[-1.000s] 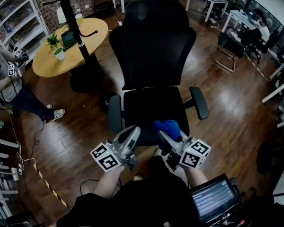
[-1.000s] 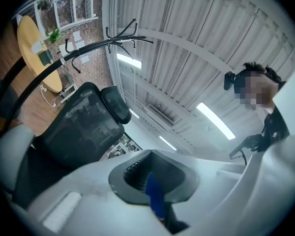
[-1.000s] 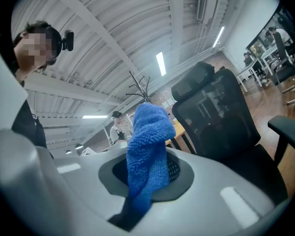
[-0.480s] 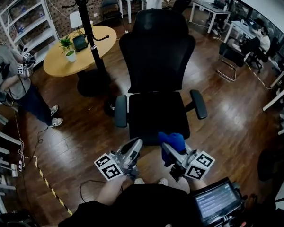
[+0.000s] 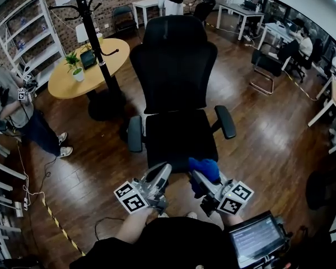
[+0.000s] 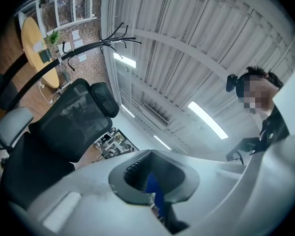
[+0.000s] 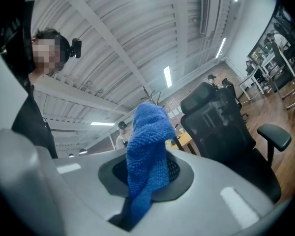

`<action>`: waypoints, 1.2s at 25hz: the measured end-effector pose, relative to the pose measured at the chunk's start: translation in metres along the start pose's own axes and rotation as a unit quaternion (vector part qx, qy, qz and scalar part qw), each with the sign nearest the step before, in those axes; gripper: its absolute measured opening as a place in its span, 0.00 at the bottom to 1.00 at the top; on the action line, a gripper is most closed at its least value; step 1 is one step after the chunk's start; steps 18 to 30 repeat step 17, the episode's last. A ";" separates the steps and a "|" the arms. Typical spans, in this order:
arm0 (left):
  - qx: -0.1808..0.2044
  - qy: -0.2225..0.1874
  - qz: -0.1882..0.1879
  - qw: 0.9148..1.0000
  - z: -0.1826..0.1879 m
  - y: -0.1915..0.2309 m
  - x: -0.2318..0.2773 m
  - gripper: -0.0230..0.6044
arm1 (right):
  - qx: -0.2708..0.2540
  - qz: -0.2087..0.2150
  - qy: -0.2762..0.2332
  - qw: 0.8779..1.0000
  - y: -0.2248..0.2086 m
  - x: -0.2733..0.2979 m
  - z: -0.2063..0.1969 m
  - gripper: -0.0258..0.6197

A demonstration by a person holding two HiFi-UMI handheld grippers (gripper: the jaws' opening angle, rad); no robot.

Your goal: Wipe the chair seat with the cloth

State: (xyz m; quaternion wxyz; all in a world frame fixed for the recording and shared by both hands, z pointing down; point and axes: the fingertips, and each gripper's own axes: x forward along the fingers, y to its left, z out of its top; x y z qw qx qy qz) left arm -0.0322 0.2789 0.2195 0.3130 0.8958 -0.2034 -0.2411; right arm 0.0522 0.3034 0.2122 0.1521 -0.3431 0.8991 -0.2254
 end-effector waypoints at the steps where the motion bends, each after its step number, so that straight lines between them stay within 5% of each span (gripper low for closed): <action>1: 0.001 0.002 0.000 1.000 0.000 -0.001 0.000 0.02 | 0.001 -0.002 -0.003 1.000 -0.001 -0.001 0.000 0.11; 30: 0.001 0.000 0.006 1.000 0.002 -0.002 -0.006 0.02 | 0.000 -0.001 -0.023 1.000 -0.001 -0.006 0.004 0.11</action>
